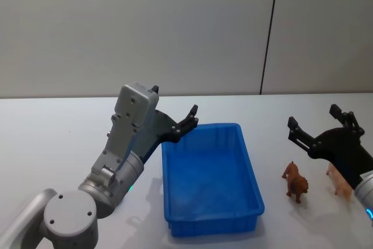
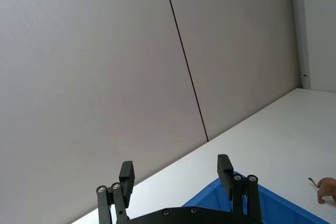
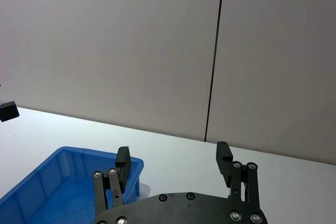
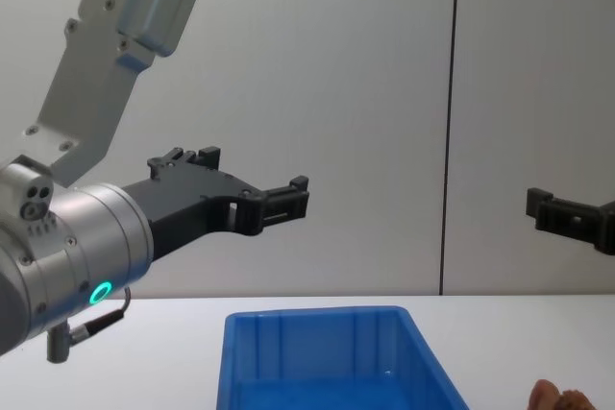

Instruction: Pick up the two dolls from the table and place them into the box.

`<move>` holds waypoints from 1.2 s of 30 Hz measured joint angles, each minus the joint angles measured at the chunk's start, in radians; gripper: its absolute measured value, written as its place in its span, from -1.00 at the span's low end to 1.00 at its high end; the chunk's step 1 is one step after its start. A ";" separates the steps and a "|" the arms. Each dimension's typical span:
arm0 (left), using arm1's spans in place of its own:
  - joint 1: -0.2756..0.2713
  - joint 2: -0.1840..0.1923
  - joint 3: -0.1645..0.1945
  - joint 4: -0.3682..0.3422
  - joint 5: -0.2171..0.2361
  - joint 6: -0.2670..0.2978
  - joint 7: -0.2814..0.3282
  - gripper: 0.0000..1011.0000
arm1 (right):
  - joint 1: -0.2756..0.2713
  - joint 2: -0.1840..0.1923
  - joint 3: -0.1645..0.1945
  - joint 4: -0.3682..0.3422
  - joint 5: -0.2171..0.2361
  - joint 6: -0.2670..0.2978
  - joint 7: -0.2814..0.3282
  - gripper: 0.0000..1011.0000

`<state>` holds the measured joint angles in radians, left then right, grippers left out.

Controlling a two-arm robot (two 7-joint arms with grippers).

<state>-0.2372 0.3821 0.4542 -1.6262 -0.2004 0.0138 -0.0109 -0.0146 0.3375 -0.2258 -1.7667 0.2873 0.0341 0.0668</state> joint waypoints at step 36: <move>0.000 0.000 0.000 0.000 0.000 0.000 0.000 0.98 | 0.000 0.000 0.000 0.000 0.000 0.000 0.000 0.98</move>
<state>-0.2372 0.3821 0.4542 -1.6262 -0.2004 0.0139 -0.0109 -0.0146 0.3375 -0.2258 -1.7667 0.2874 0.0340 0.0668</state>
